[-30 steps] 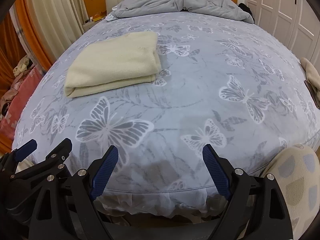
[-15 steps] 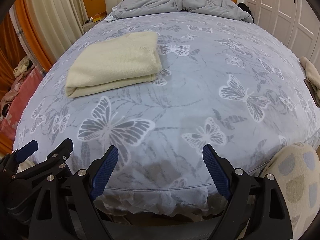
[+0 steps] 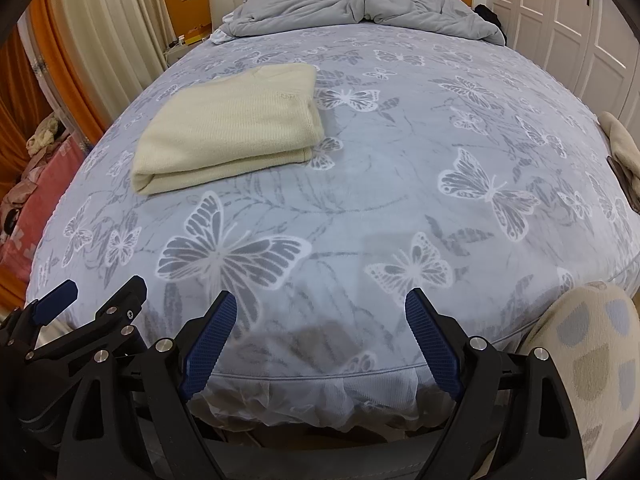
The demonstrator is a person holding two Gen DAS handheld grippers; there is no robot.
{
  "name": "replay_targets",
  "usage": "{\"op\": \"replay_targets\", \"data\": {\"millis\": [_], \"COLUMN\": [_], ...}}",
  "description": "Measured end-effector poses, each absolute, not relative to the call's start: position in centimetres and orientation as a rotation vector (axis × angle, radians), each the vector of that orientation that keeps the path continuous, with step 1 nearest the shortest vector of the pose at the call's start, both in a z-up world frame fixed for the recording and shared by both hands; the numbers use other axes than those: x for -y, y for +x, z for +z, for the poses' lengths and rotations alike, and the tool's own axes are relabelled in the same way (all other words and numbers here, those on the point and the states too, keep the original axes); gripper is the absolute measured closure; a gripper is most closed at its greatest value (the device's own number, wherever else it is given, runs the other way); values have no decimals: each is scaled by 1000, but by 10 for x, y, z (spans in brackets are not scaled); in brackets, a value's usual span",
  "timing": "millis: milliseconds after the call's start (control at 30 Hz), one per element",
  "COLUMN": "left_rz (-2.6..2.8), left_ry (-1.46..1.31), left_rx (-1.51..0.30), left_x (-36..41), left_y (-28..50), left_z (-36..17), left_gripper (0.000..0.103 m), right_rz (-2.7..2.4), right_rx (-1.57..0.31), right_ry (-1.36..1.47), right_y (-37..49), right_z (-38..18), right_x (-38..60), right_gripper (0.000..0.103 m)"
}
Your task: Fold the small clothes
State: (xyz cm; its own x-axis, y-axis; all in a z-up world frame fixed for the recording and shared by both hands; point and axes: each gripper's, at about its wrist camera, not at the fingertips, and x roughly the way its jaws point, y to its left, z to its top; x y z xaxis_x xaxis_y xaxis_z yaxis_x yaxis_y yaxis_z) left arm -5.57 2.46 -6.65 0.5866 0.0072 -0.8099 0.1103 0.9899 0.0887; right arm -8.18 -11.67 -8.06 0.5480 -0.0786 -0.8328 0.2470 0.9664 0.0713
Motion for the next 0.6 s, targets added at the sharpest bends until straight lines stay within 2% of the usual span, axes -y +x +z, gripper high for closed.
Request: {"op": "replay_targets", "data": {"millis": [600], "left_rz": [-53], "left_ry": [131], "left_rx": [-946], "left_x": [-25], "left_y": [-56], "left_z": [-67], "left_gripper": [20], "right_rz": [-207], "right_rx": [-977], "right_ry": [198], "right_y": [-89], "right_z": [-79], "right_x": [106], "right_gripper": [19]}}
